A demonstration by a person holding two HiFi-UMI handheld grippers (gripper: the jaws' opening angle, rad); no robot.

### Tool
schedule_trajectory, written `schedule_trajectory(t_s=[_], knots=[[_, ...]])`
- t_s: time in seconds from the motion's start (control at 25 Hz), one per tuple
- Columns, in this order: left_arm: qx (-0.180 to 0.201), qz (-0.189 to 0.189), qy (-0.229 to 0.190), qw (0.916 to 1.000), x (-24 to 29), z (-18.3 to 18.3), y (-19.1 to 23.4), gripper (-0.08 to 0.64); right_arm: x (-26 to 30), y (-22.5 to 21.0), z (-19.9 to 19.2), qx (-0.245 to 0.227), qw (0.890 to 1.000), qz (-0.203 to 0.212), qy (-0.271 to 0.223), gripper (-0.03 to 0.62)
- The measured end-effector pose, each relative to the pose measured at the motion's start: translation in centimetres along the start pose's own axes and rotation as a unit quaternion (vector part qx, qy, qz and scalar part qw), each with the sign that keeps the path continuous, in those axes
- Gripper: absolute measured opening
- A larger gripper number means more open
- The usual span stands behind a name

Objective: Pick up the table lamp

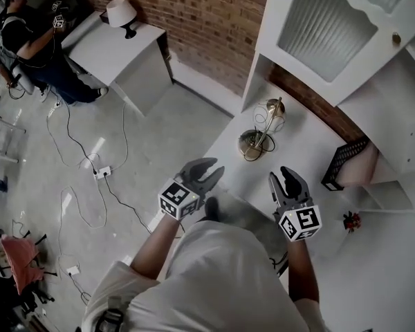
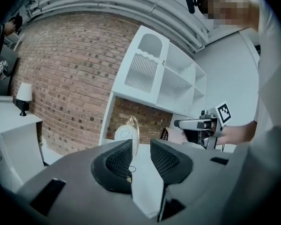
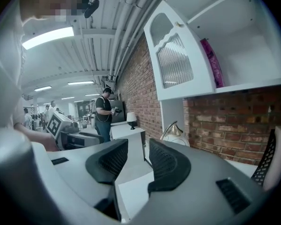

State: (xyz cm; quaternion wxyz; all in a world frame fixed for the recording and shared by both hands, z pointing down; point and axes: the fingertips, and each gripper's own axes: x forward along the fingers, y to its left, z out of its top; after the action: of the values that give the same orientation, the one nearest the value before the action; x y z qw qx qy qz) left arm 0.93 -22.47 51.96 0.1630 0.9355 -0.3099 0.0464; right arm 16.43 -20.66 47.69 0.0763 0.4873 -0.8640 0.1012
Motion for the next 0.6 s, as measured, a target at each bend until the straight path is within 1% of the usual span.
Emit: schedule_trajectory(t_s=[0.32, 0.48, 0.6], knots=[[-0.007, -0.038, 0.026, 0.9989, 2.4, -1.1, 3.7, 0.138, 4.3, -1.2, -0.7, 0.014, 0.999, -0.024, 0.02, 0.16], [-0.017, -0.052, 0.039, 0.9978, 3.9, -2.0, 4.6, 0.14, 6.0, -1.7, -1.3, 0.022, 0.999, -0.024, 0.038, 0.166], [-0.028, -0.055, 0.046, 0.9971, 5.1, -2.8, 5.2, 0.141, 7.2, -2.4, -1.7, 0.025, 0.998, -0.019, 0.052, 0.17]])
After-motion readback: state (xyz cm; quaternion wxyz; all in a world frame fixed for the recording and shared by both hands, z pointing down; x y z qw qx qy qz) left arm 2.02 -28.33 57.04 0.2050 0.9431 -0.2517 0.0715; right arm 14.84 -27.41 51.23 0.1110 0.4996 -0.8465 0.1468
